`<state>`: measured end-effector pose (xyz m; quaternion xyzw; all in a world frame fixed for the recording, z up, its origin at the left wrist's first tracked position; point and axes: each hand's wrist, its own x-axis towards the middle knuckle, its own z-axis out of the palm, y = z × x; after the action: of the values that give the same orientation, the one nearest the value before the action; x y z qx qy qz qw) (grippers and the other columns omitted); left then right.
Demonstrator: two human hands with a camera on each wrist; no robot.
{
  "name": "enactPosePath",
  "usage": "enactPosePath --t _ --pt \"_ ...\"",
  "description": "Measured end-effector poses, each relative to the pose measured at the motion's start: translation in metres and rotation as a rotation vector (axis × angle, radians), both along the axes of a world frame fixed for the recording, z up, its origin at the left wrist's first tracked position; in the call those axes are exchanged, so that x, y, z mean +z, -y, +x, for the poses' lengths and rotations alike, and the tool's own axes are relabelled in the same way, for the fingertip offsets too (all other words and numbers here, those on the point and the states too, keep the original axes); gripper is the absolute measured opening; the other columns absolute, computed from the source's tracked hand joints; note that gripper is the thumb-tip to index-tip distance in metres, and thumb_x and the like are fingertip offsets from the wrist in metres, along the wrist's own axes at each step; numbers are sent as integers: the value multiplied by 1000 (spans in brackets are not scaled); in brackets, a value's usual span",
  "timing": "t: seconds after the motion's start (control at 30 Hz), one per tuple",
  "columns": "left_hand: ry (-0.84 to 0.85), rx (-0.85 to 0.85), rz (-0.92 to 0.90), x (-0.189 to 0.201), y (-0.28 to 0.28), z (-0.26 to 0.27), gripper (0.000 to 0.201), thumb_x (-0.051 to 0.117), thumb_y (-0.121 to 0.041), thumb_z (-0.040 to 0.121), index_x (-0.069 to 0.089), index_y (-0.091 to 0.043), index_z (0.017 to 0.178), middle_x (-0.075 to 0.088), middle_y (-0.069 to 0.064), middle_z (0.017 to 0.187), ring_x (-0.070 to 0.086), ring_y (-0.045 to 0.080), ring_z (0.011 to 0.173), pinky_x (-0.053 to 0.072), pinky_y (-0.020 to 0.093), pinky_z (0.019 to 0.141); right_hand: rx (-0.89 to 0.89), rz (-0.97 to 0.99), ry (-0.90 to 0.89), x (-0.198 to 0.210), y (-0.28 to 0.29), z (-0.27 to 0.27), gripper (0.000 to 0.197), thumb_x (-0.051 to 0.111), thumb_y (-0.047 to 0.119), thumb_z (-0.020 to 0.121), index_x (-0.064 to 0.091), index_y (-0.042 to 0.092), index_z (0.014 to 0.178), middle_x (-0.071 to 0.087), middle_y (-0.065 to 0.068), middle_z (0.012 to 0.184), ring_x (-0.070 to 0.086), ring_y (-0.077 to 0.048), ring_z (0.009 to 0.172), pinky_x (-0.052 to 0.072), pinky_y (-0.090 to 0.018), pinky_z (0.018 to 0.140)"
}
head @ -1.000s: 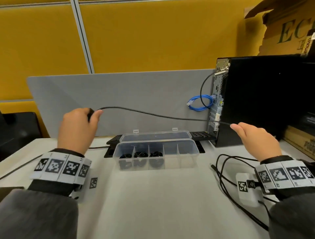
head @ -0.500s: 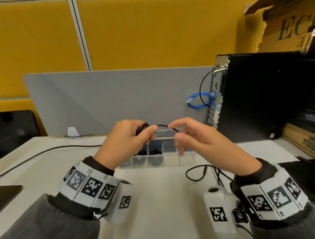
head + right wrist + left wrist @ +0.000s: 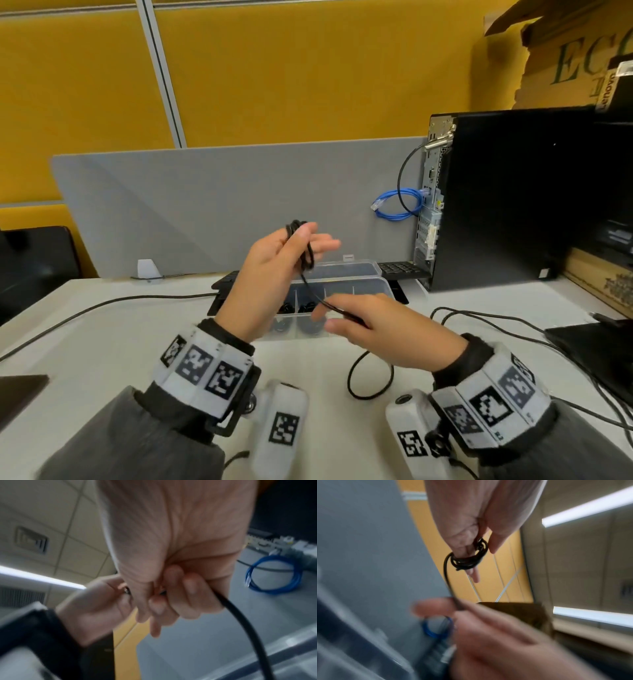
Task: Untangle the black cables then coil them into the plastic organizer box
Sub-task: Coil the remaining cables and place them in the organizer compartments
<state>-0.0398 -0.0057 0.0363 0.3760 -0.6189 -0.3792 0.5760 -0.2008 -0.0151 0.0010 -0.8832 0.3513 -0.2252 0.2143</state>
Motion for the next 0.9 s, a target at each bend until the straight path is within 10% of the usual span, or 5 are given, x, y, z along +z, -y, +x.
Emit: enactPosePath --t 0.13,0.4,0.53,0.67,0.9 --pt "857 202 -83 -18 3 8 60 27 -59 85 57 -7 78 67 5 72 59 11 71 42 27 69 -161 -207 184 14 4 -12 16 54 26 92 69 21 88 56 22 63 54 5 66 39 -12 64" --pt "-207 -339 146 4 -11 2 37 44 -29 86 64 2 92 62 5 55 58 12 52 49 17 60 -213 -182 -140 -4 8 -12 49 17 59 89 53 34 110 64 5 87 59 -15 79 48 -37 71" --pt "174 67 -6 -7 4 6 41 46 -46 88 59 -11 107 74 -4 95 64 4 98 46 22 92 -4 -84 -103 -3 -5 4 28 36 36 99 59 21 94 57 9 70 52 -3 65 44 -24 67" --pt "696 12 45 -20 7 19 66 43 -69 74 64 -8 87 71 -1 64 65 14 68 50 34 79 -190 -309 42 10 0 -9 19 45 37 95 62 29 89 52 17 64 49 -2 63 46 -32 65" --pt "21 -399 197 -2 -10 11 29 49 -21 85 68 -13 65 51 -3 43 42 6 35 43 14 51 -121 -140 242 -6 5 2 38 29 42 97 55 18 109 64 -3 84 59 -17 79 48 -44 76"
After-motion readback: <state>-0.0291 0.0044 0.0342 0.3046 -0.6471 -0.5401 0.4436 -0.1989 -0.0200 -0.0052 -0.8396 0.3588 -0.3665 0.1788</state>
